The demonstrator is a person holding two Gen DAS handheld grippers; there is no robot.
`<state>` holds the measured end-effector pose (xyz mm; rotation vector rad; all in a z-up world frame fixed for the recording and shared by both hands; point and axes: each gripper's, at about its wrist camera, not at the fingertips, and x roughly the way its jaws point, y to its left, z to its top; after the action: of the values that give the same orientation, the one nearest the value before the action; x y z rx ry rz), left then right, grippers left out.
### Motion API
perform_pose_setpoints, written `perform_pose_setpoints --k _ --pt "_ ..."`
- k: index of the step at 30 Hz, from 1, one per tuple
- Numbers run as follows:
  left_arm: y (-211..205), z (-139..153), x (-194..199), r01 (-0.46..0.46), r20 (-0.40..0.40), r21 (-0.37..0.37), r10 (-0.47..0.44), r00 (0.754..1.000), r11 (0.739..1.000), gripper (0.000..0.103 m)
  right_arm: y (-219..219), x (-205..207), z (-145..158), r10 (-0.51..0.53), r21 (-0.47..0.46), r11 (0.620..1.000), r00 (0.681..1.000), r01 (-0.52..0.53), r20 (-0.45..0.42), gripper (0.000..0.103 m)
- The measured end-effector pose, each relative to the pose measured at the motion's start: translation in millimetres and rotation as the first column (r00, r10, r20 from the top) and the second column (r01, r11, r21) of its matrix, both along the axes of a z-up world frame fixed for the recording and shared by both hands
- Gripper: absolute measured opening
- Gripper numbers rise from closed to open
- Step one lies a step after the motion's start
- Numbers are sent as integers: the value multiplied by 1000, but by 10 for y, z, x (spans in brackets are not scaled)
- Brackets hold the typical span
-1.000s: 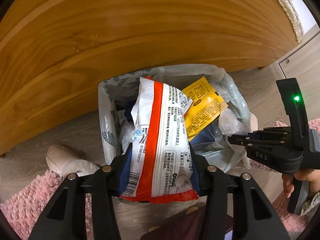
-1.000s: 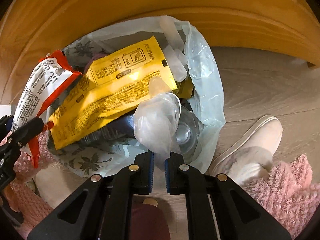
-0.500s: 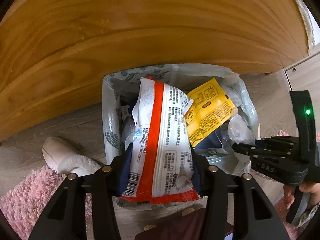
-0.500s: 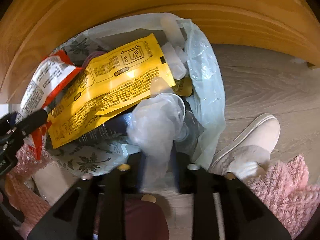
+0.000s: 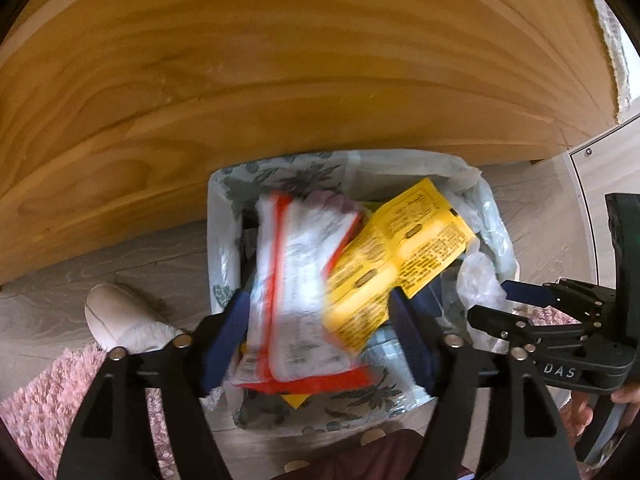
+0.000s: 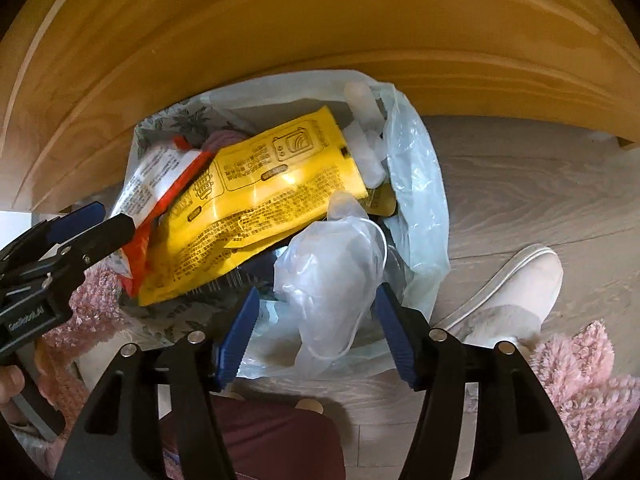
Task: Collect trash
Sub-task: 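Open the left tool to drop the wrapper while the right releases the clear bag, then hold both open tools above the bin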
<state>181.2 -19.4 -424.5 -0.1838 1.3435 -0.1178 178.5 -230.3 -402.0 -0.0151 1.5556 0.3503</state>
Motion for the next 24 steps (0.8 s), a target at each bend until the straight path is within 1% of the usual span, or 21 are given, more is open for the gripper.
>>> perform_pose_setpoints --k 2,6,8,10,12,14,16,18,21,24 --pt "-20 29 13 3 9 10 -3 1000 1000 85 -1 1 20 -4 2 1000 1000 4 7 59" --pt "-28 81 22 1 21 28 -2 1000 1000 86 -23 2 72 -6 -1 1000 1000 6 29 59" --pt "-30 105 15 0 27 32 -1 1000 999 92 -20 14 103 -14 -6 1000 999 14 52 59" --pt "-25 114 6 -6 33 33 5 999 999 96 -30 12 109 -16 -9 1000 998 17 62 66" --pt "-27 99 5 -10 22 20 10 1000 1000 96 -33 13 140 -16 -13 1000 997 17 75 68" --pt "-34 87 8 -14 9 3 14 1000 1000 96 -39 27 175 -8 -20 1000 996 10 90 75" --pt "-44 98 6 -12 10 18 12 1000 1000 96 -38 29 228 5 -37 999 993 0 120 85" --pt "-62 95 9 -10 12 30 10 1000 999 96 -23 12 280 13 -56 998 988 -5 151 88" --pt "-60 102 6 -10 13 27 10 1000 1000 96 -33 -6 327 20 -72 997 982 -6 189 94" --pt "-74 107 6 -1 17 33 0 1000 999 96 -38 -27 330 23 -84 996 978 -6 205 95"
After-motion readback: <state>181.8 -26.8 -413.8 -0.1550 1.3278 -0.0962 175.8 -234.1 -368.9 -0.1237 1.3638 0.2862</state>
